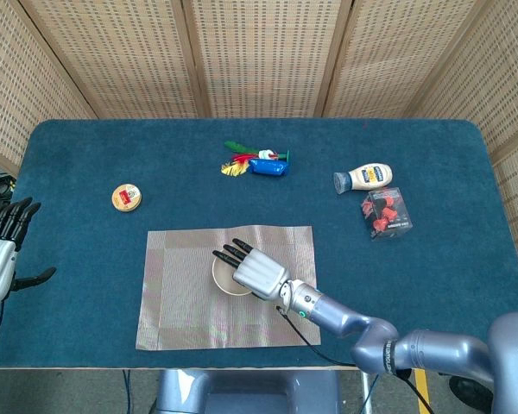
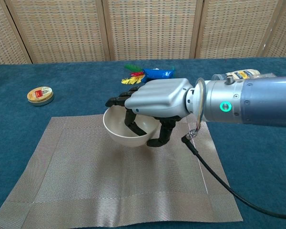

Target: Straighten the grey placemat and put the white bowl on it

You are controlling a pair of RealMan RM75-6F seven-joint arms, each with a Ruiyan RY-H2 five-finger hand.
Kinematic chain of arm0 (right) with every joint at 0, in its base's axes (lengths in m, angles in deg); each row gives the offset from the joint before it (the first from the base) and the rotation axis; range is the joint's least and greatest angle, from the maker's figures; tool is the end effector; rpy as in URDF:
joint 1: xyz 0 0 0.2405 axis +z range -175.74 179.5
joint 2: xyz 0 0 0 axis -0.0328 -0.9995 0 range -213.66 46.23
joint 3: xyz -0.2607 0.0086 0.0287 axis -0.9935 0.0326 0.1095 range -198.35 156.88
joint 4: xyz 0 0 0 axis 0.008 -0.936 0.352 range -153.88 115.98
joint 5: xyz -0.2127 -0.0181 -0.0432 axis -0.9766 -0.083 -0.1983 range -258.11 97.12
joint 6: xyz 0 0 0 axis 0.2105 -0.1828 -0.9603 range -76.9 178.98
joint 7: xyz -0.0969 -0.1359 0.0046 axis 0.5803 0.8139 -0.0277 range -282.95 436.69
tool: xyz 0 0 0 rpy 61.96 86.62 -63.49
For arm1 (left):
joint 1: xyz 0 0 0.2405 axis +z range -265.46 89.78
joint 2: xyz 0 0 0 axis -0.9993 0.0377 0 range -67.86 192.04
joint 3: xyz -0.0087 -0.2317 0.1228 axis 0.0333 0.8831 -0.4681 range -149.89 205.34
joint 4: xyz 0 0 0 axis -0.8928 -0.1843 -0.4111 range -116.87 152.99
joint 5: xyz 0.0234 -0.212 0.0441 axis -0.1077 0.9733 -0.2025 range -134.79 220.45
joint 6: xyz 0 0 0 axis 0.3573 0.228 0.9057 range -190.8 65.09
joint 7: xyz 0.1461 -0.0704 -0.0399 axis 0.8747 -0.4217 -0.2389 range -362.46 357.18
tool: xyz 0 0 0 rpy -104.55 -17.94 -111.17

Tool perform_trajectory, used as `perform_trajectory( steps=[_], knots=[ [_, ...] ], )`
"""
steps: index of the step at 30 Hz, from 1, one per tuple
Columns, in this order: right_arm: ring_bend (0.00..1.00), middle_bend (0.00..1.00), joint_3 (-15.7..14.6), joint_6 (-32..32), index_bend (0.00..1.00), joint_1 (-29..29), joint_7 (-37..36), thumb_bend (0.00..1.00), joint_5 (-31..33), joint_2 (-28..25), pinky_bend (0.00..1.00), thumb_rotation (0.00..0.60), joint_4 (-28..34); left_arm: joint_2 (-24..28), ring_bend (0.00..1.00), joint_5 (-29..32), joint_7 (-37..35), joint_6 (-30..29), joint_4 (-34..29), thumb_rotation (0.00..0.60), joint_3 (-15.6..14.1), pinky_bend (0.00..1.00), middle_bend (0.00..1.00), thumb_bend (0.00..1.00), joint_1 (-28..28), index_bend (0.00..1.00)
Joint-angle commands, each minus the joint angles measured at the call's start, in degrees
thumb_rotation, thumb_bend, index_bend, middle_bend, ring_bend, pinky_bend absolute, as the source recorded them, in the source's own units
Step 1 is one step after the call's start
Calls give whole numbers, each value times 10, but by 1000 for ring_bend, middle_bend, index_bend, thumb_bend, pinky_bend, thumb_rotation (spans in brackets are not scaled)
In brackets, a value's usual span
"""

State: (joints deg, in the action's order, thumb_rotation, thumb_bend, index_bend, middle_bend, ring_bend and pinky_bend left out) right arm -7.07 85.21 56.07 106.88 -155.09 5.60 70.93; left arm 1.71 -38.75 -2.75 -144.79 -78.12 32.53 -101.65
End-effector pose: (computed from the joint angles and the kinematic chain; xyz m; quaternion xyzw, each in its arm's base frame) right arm -0.0314 -0.3374 -0.0805 0.8979 -0.1749 0.3217 0.2442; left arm -0.2855 0.2590 0.1711 -0.6050 -0.3655 -0.4202 0.5690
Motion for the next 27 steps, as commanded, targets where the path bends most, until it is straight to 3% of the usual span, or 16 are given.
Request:
perform_trajectory(
  steps=[1,12,18,20,22,24,25,27],
  knots=[
    [0,0,-7,-5,724,22,17,564,26,37,0,600,-40,-1,0,2,1,2,1,600,1,0,0,0,0,0],
    [0,0,-49,5,723,39,36,565,53,72,0,600,-80,-6,0,7,13,16,3,600,4,0,0,0,-3,0],
    [0,0,-57,16,718,39,40,563,55,67,0,600,-74,-7,0,6,14,19,2,600,5,0,0,0,-4,0],
    [0,0,-61,18,627,38,41,508,59,60,0,600,-70,-7,0,7,14,20,2,600,5,0,0,0,-4,0],
    [0,0,-67,19,335,38,43,266,61,52,0,600,-64,-7,0,6,14,19,2,600,5,0,0,0,-3,0],
    [0,0,-70,21,109,37,41,60,60,47,0,600,-59,-7,0,5,15,19,1,600,5,0,0,0,-3,0],
    [0,0,-71,26,39,36,39,7,58,43,0,600,-54,-7,0,4,15,18,1,600,5,0,0,0,-2,0],
    [0,0,-72,36,1,34,36,0,52,37,0,600,-45,-7,0,3,15,18,0,600,5,0,0,0,-2,0]
  ],
)
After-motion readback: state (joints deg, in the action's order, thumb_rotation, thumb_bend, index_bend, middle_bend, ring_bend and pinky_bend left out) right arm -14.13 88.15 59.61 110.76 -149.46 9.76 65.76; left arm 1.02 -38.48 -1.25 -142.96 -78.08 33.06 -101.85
